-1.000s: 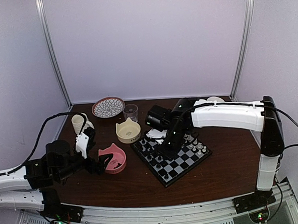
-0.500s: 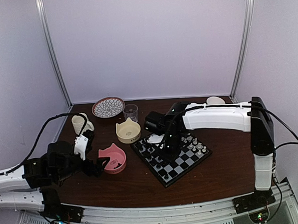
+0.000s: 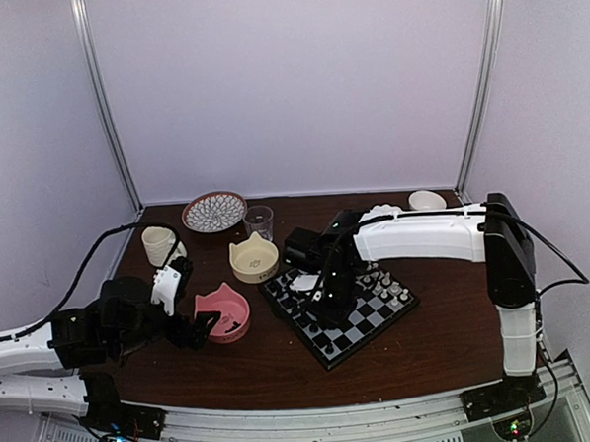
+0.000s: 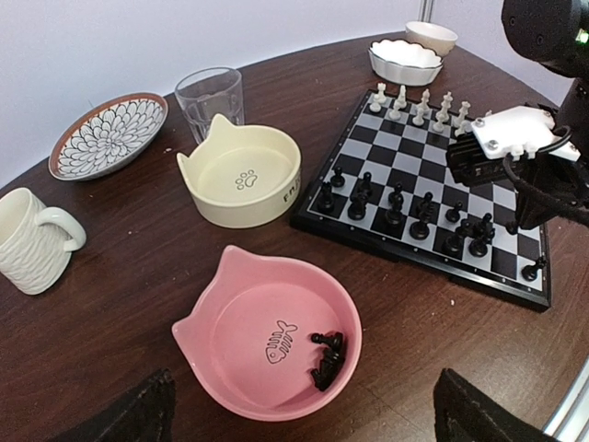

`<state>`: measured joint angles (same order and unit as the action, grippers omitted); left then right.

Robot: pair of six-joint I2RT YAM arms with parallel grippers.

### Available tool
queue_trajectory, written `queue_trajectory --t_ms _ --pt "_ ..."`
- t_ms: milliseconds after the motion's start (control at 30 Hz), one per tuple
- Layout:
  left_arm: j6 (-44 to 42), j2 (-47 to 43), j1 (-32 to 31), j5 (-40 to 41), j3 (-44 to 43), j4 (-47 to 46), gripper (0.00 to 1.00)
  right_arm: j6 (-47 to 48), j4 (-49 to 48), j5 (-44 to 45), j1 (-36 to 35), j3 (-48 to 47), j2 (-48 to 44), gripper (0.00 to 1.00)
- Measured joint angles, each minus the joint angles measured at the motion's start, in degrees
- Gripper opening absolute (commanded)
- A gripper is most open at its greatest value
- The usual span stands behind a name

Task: Set up the chess pieces on the board
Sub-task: Place the pawn at b7.

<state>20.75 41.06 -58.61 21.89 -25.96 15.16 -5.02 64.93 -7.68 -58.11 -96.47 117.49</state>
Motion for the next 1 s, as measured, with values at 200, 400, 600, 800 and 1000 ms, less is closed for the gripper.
queue_trajectory --t_ms 200,400,600,800,1000 --pt "0.0 0.6 0.0 -0.1 0.0 0.0 0.98 0.3 0.0 0.0 0.0 0.0 0.2 0.10" --pt "0.0 0.8 0.0 -0.1 0.0 0.0 0.98 0.4 -0.3 0.0 0.0 0.3 0.9 0.11" --pt "0.0 0.8 0.0 -0.1 0.0 0.0 0.98 0.4 -0.3 0.0 0.0 0.5 1.7 0.12" --pt "0.0 0.9 0.0 -0.3 0.0 0.0 0.98 0.4 -0.4 0.0 0.0 0.5 2.1 0.15" --pt "0.0 1.3 0.0 -0.3 -0.2 0.1 0.98 0.5 -0.6 0.0 0.0 0.5 2.2 0.25"
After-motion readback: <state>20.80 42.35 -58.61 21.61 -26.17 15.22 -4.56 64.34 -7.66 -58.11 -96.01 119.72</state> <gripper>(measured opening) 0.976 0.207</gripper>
